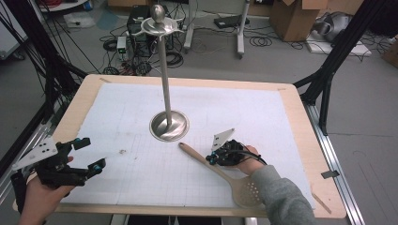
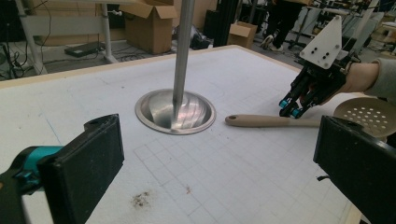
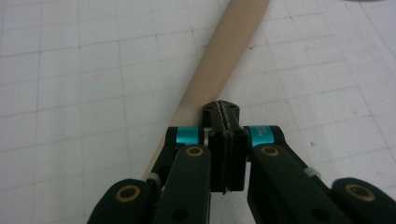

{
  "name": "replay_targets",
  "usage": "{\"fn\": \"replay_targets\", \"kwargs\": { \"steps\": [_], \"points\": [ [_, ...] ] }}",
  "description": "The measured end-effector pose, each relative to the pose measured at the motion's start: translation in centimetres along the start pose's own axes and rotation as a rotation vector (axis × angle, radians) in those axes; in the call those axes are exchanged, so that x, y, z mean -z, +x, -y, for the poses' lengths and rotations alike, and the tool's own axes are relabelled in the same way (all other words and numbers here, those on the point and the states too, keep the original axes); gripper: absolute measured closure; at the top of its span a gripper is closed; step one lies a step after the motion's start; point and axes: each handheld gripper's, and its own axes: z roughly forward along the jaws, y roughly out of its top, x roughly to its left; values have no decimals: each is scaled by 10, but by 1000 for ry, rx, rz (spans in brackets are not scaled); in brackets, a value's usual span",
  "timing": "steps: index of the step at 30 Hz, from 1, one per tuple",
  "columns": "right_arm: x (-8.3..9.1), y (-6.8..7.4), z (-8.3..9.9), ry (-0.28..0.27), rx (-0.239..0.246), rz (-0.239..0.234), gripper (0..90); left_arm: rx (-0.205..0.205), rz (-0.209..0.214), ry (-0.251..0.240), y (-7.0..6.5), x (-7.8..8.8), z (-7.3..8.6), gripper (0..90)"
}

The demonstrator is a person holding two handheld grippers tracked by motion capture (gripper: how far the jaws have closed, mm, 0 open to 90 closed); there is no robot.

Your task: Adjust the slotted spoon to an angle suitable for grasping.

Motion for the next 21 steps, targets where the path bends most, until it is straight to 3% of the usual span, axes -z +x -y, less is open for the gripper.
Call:
{"fn": "replay_targets", "kwargs": {
  "steps": [9,21],
  "points": [
    [-7,3,-14,33,30,2,900,0,0,2,0,0,0,21],
    [-15,9,-24,15,57,-18,900,0,1,0,0,0,0,21]
  ]
}}
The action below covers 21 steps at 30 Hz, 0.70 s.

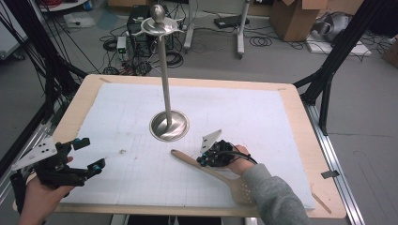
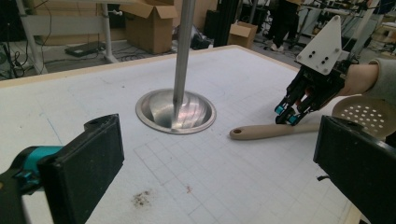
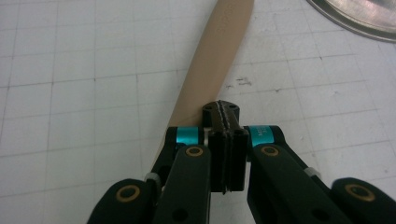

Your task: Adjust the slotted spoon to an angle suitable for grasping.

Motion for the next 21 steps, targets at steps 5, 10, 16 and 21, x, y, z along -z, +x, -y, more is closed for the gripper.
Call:
{"fn": "replay_targets", "kwargs": {
  "steps": [5,10,16,21],
  "points": [
    [0,0,0,5,-16,-11,900,-2,0,6,0,-1,0,21],
    [1,3,-3,13,2,-46,900,-2,1,6,0,-1,1,21],
    [2,3,-3,25,12,-51,900,-1,1,4,0,0,0,21],
    [3,6,-6,27,25,-78,900,0,0,2,1,0,0,21]
  ]
}}
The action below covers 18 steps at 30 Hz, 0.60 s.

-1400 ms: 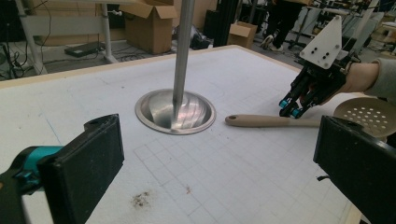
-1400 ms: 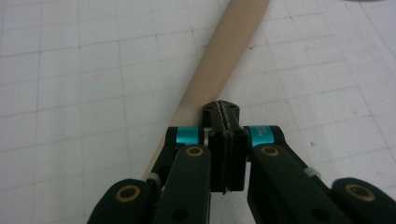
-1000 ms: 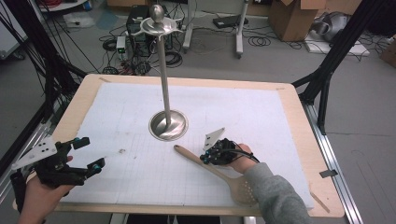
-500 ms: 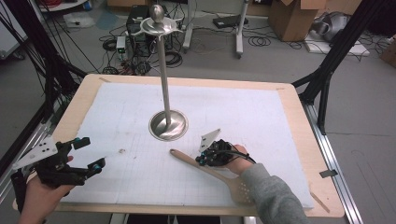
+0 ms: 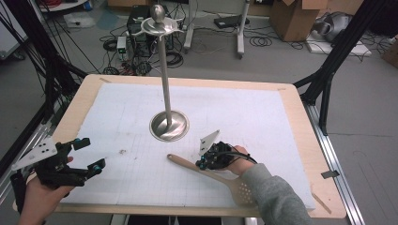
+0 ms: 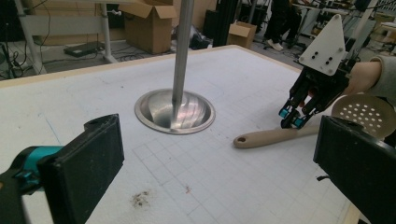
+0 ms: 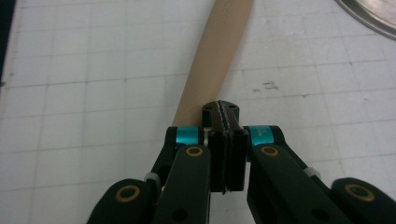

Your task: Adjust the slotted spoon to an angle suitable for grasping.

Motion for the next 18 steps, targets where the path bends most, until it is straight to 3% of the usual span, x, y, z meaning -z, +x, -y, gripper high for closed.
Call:
{"fn": "replay_targets", "kwargs": {
  "steps": [11,18],
  "points": [
    [1,3,-1,6,9,15,900,-1,3,1,1,-1,0,21],
    [15,6,2,-29,-65,90,900,-3,13,-2,1,-6,-2,21]
  ]
}}
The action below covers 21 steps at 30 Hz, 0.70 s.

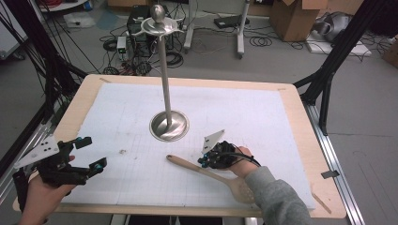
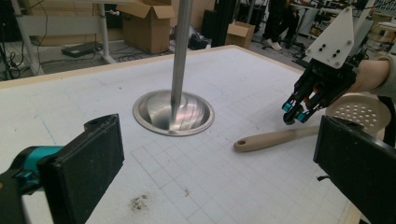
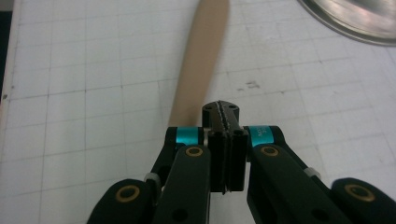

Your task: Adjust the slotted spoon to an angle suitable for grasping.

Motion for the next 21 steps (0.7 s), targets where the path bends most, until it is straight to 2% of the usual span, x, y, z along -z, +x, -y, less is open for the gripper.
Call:
{"fn": "replay_targets", "kwargs": {
  "steps": [4,6,8,10,12,15,18,21],
  "points": [
    [13,3,1,-29,-59,34,900,-2,6,-7,0,-2,-3,21],
    [18,6,2,-36,-66,46,868,-3,7,-12,0,-3,-4,21],
    [23,9,4,-47,-81,46,726,-4,10,-13,0,-3,-5,21],
    [26,12,7,-71,-96,45,692,-3,10,-15,0,-4,-6,21],
    [28,15,10,-74,-99,56,599,-4,12,-14,1,-5,-6,21],
    [31,20,15,-82,-113,59,515,-3,14,-13,1,-6,-6,21],
    [36,22,19,-88,-171,58,388,-3,15,-12,2,-8,-6,21],
    [43,22,23,-112,-209,62,247,1,14,-10,3,-9,-5,21]
  ]
}}
